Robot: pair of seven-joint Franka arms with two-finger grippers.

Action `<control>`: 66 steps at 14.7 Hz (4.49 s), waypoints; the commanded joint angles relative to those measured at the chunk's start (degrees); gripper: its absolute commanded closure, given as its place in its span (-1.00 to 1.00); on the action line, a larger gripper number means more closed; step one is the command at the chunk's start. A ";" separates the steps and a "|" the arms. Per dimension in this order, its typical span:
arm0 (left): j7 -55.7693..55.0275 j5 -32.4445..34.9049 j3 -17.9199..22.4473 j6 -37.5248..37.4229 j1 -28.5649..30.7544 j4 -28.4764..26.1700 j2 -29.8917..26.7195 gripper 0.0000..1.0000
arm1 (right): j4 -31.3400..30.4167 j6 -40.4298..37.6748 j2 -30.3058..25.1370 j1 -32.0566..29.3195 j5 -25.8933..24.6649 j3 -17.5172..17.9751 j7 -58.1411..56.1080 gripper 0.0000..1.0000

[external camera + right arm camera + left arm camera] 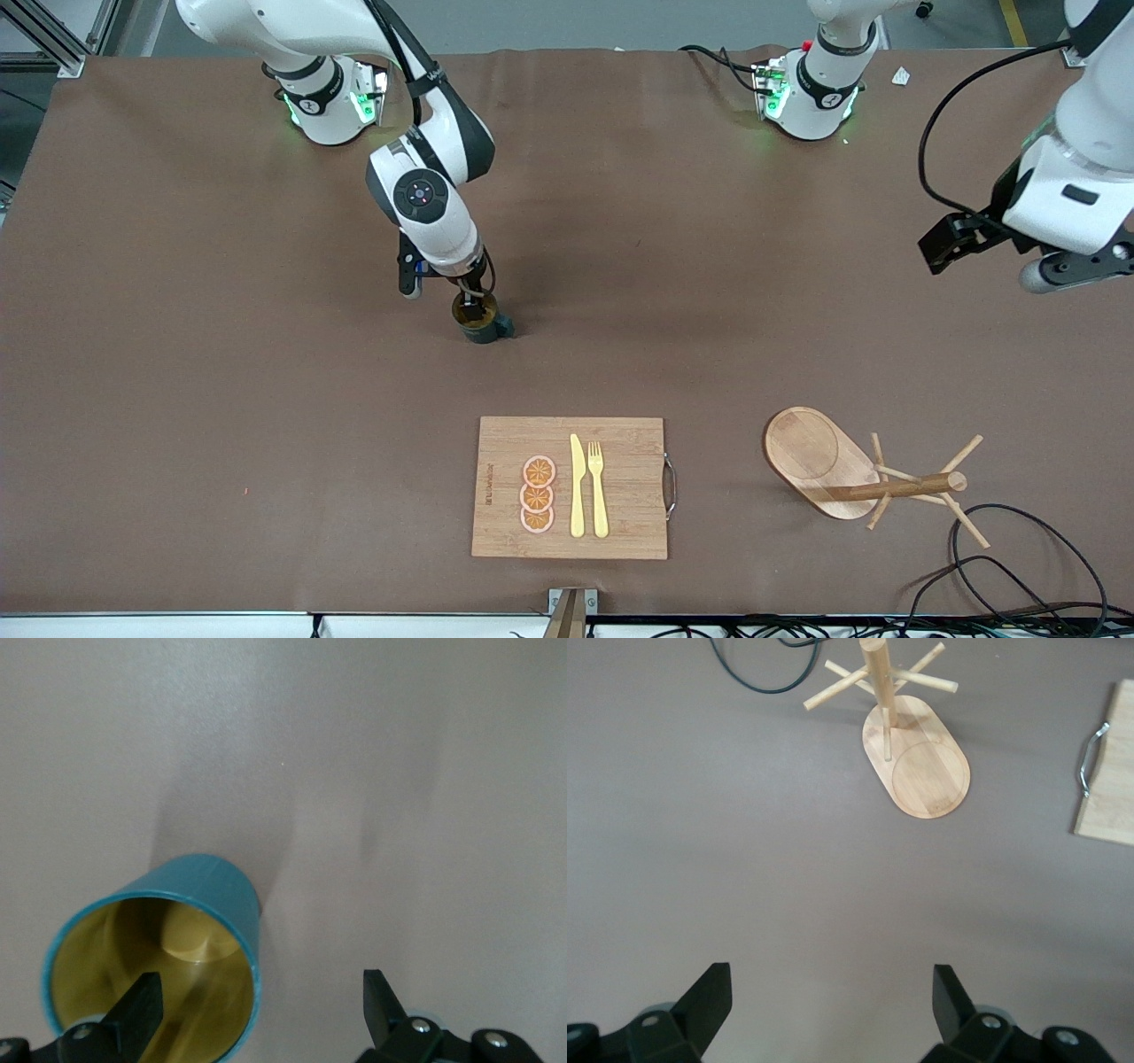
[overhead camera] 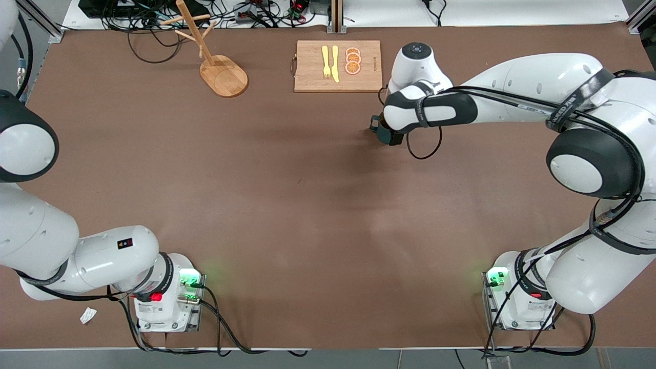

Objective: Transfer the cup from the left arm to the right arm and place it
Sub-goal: 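Lower the right gripper onto the mug rim while the left gripper retracts, then grasp the mug rim with the right gripper, then carry the mug toward the right arm's side with the right gripper, then lower the mug onto the table with the right gripper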

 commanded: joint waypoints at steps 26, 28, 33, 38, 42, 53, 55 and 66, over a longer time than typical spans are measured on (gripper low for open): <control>16.17 -10.54 21.71 2.08 -13.94 -13.59 -12.60 -1.00 | -6.90 -10.68 -13.22 -10.35 0.59 -0.43 -50.46 1.00; 16.17 -10.45 21.71 2.08 -13.94 -13.59 -12.60 -1.00 | -7.70 -13.31 -14.99 -13.78 0.59 -0.52 -63.20 1.00; 16.35 -9.49 21.71 2.34 -13.85 -13.50 -12.69 -1.00 | -7.70 -16.66 -16.31 -22.22 0.59 -0.61 -93.80 1.00; 16.35 -8.25 21.71 3.31 -13.77 -13.50 -12.87 -1.00 | -7.79 -17.63 -16.32 -30.74 -0.20 -0.79 -122.54 1.00; 16.35 -8.25 21.71 4.80 -13.77 -13.59 -12.78 -1.00 | -7.79 -16.50 -16.05 -37.17 -5.02 -0.79 -142.24 1.00; 16.35 -8.34 21.71 4.89 -13.68 -13.59 -12.69 -1.00 | -7.79 -6.13 -13.25 -44.90 -12.68 -0.79 -185.40 1.00; 16.35 -8.43 21.71 4.98 -13.59 -13.50 -12.69 -1.00 | -8.14 -4.02 -12.02 -45.26 -12.86 -0.79 -190.07 1.00; 16.35 -8.34 21.89 6.21 -13.33 -13.41 -12.16 -1.00 | -9.28 0.38 -7.53 -45.26 -16.46 -0.52 -195.28 1.00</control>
